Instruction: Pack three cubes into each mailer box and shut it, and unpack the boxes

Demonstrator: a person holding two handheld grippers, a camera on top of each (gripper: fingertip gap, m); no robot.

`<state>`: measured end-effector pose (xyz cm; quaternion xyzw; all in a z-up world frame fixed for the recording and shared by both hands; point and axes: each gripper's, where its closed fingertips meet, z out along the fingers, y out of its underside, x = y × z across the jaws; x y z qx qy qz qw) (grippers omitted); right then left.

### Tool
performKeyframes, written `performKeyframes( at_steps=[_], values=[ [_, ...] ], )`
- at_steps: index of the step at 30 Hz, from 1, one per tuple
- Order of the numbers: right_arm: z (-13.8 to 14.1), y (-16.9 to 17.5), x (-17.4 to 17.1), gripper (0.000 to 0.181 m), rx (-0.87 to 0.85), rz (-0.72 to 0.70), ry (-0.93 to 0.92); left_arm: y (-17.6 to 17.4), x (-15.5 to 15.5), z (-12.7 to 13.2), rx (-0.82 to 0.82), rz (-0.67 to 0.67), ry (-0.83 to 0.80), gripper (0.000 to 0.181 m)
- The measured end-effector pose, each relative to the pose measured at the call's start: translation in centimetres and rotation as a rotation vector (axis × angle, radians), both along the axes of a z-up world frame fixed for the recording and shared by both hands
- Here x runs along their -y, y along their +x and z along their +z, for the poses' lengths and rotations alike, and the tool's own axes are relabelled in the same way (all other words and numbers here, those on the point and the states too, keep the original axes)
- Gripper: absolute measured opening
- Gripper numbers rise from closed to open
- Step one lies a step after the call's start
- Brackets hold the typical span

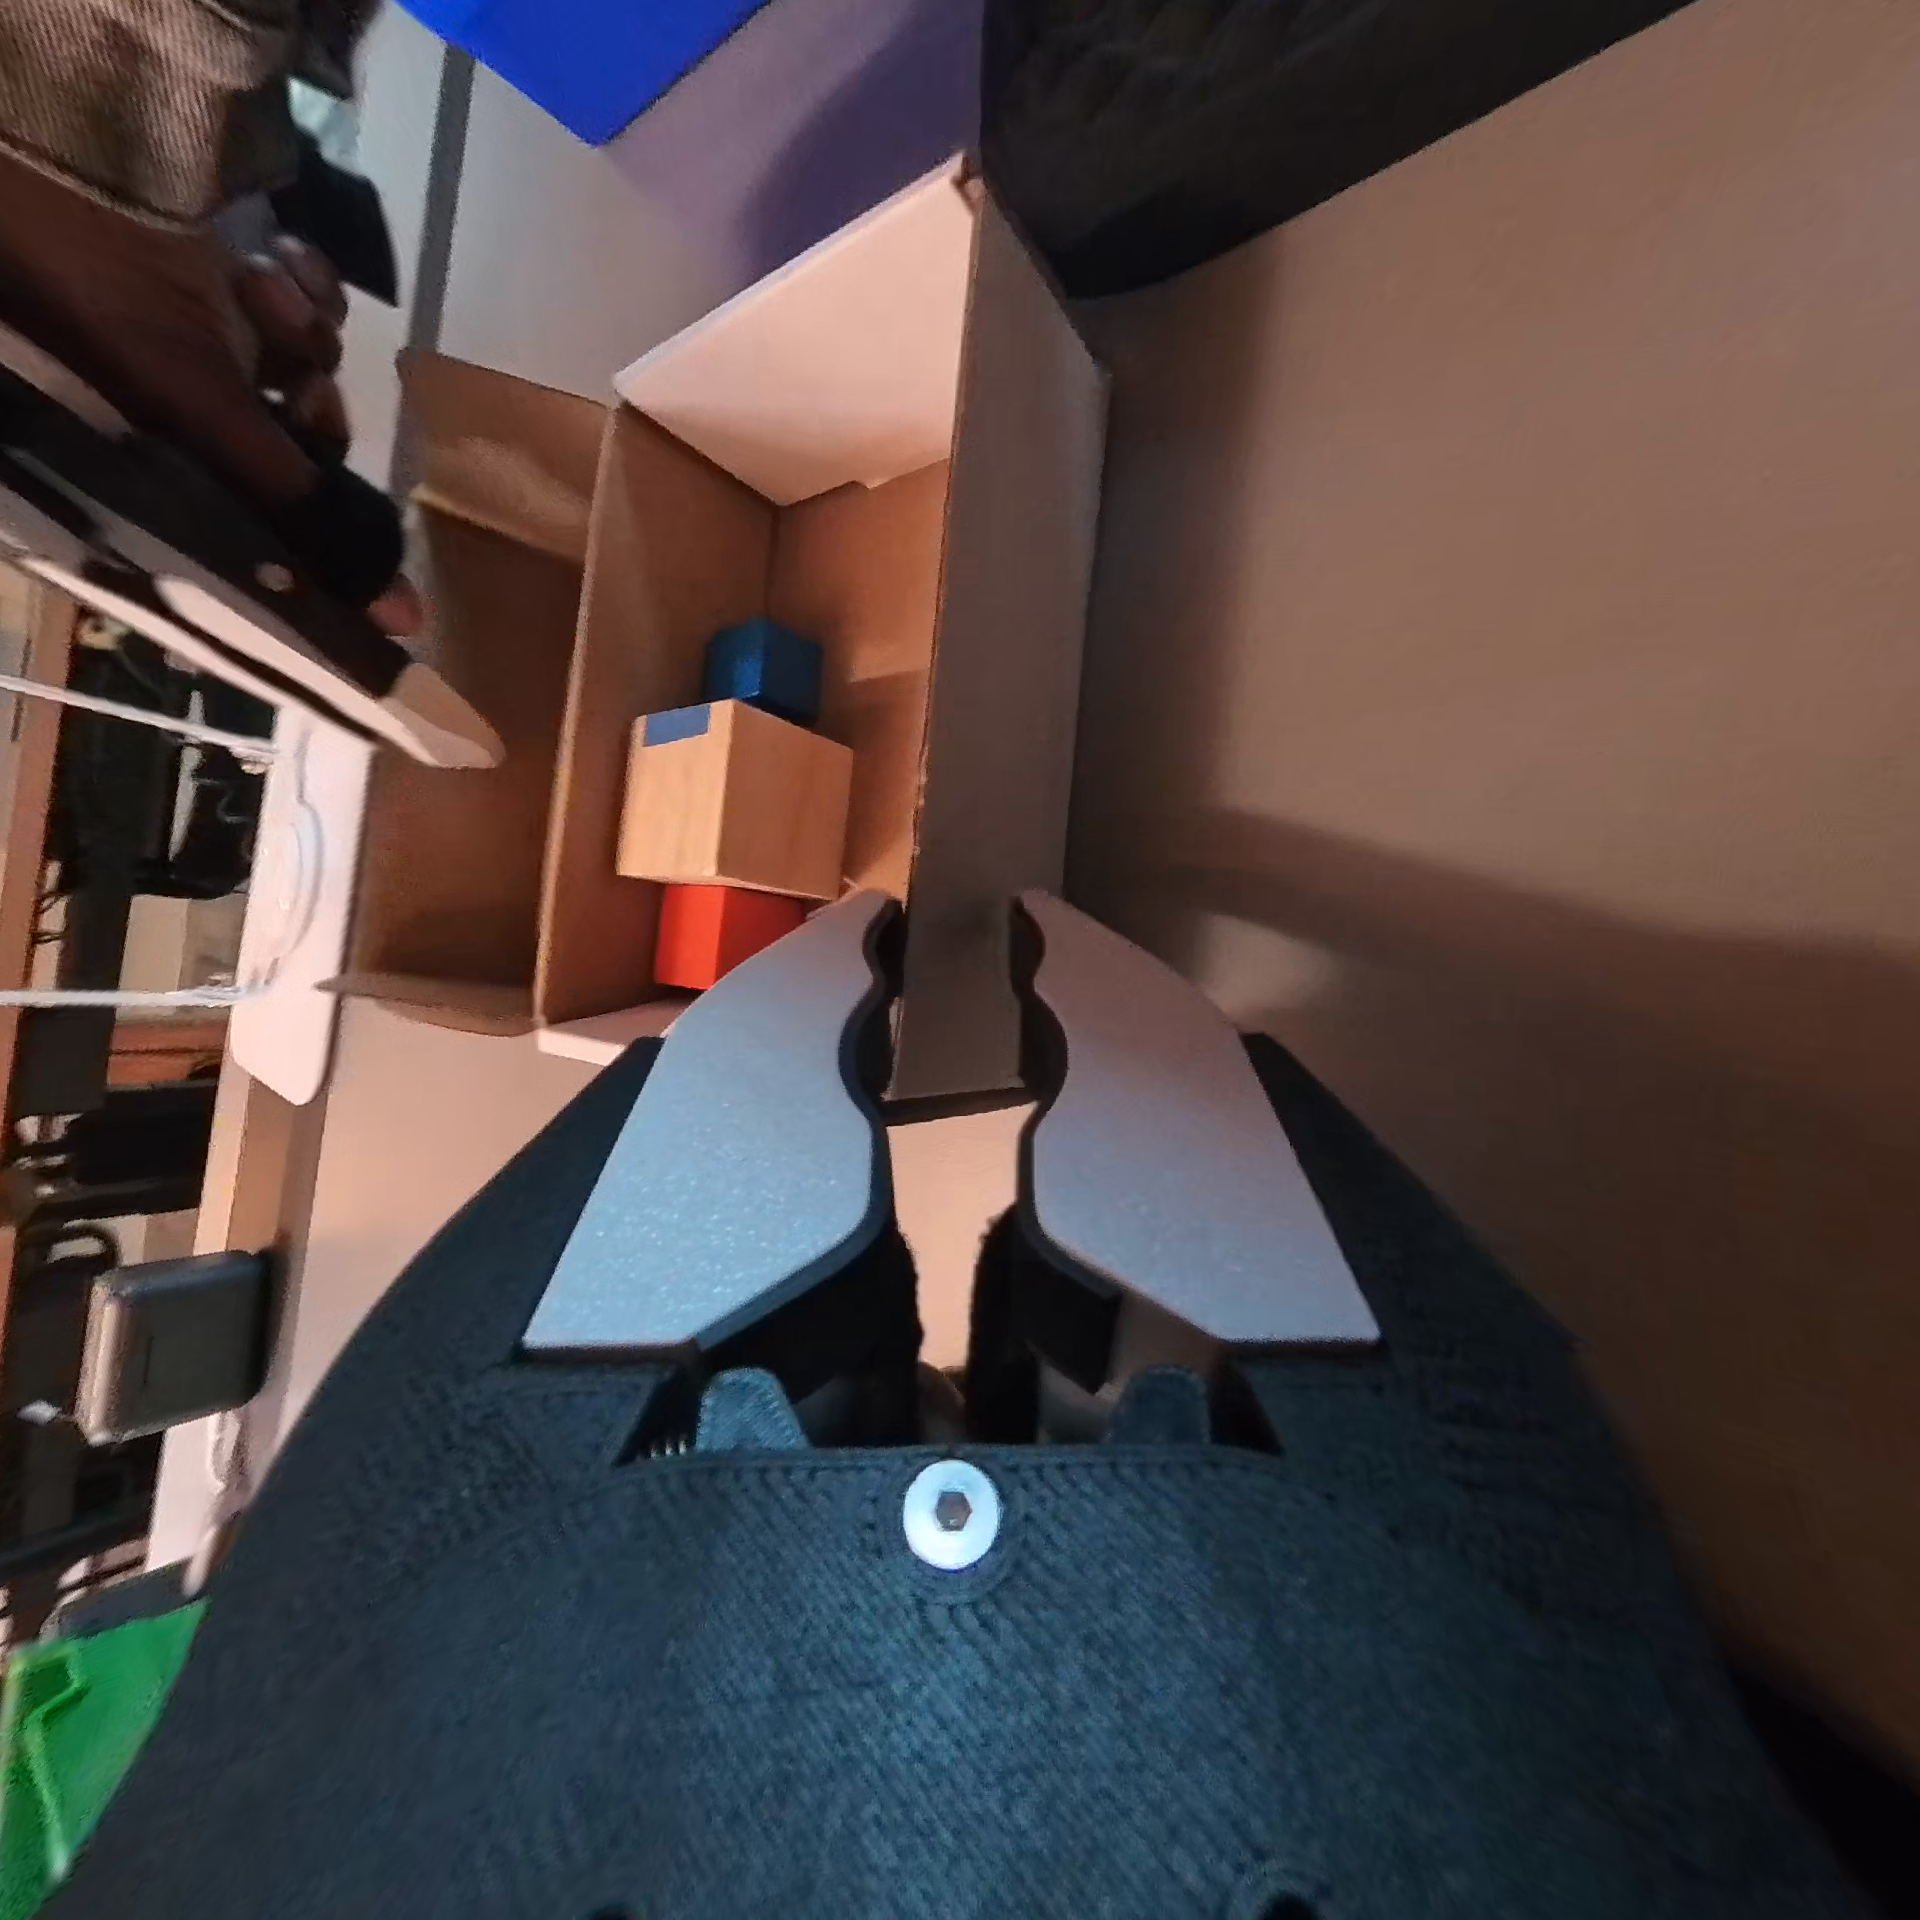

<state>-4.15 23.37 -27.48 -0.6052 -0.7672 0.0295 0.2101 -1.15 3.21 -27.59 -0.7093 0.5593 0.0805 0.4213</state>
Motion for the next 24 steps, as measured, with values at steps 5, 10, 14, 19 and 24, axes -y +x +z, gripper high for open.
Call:
performKeyframes(
  at_steps=[5,10,14,19,24],
  values=[
    [4.3,-0.6,1.2,0.066,-0.176,-0.019,-0.093,0.7,0.8,0.7,0.116,-0.036,-0.051,0.032],
    [10.8,0.1,3.7,0.074,-0.385,0.034,-0.082,0.1,0.7,4.3,0.333,-0.049,-0.033,0.039],
    [12.5,2.0,9.6,0.059,-0.379,0.288,-0.112,-2.3,-1.4,8.4,0.646,0.041,0.030,0.042],
    [8.4,4.1,14.6,0.055,-0.118,0.698,-0.010,-4.8,-3.4,7.7,0.853,0.188,0.000,0.049],
    [4.5,4.4,14.2,0.056,0.075,0.889,0.137,-6.2,-4.4,7.6,1.053,0.235,-0.057,0.075]
  ],
)
